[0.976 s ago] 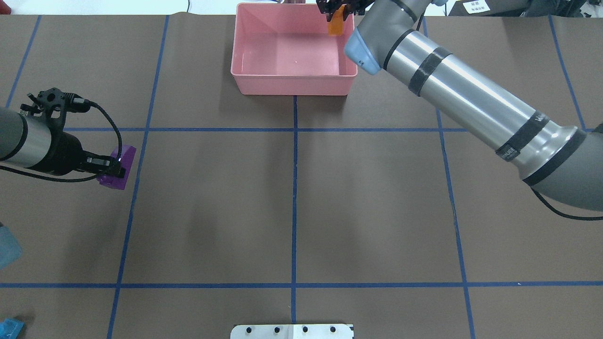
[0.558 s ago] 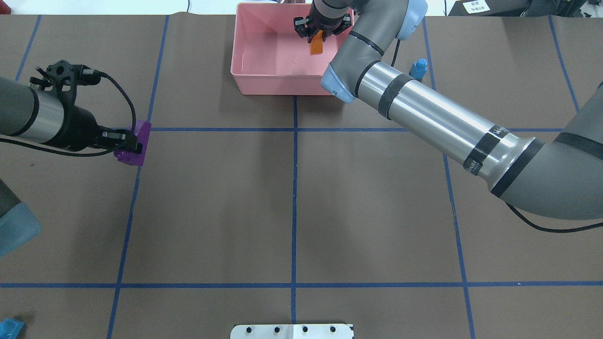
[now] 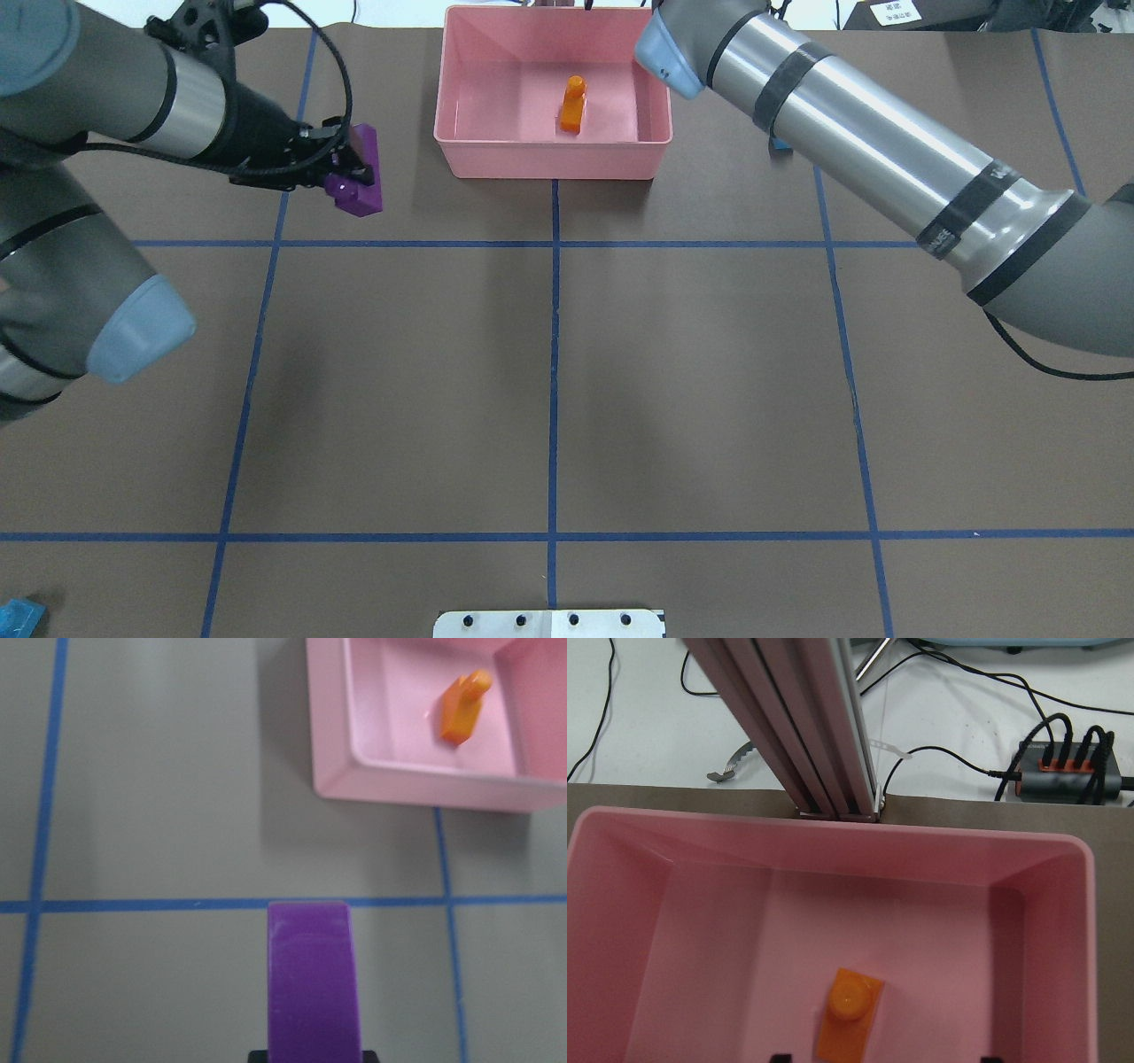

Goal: Put all blocks into box

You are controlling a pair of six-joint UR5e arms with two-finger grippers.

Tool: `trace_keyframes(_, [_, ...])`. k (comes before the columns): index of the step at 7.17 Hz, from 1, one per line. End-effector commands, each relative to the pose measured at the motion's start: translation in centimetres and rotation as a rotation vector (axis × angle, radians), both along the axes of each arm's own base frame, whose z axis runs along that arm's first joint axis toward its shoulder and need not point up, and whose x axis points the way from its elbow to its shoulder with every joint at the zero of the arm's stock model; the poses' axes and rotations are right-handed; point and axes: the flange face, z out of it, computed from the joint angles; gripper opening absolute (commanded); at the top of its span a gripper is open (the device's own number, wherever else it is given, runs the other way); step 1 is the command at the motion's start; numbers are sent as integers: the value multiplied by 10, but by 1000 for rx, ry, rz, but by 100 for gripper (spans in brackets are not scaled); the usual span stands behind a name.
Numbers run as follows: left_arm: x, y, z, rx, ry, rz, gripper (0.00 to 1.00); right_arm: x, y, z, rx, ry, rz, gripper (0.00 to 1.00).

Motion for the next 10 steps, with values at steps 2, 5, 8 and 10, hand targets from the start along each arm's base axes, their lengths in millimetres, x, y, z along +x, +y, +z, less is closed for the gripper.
trace_keyframes(2, [73,-118,-86,-94,9,-188,0,88,3,90,-1,184,-154,100])
trace_keyframes(5, [135,-209,-67,-117,-24,-317,0,107,27,242,52,179,-161,100])
trace_keyframes(8, [176,-220,-15,-128,-86,-344,0,85,33,279,35,215,-168,100])
trace_keyframes(10, [219,-203,-20,-116,-119,-342,0,45,22,276,38,204,-142,100])
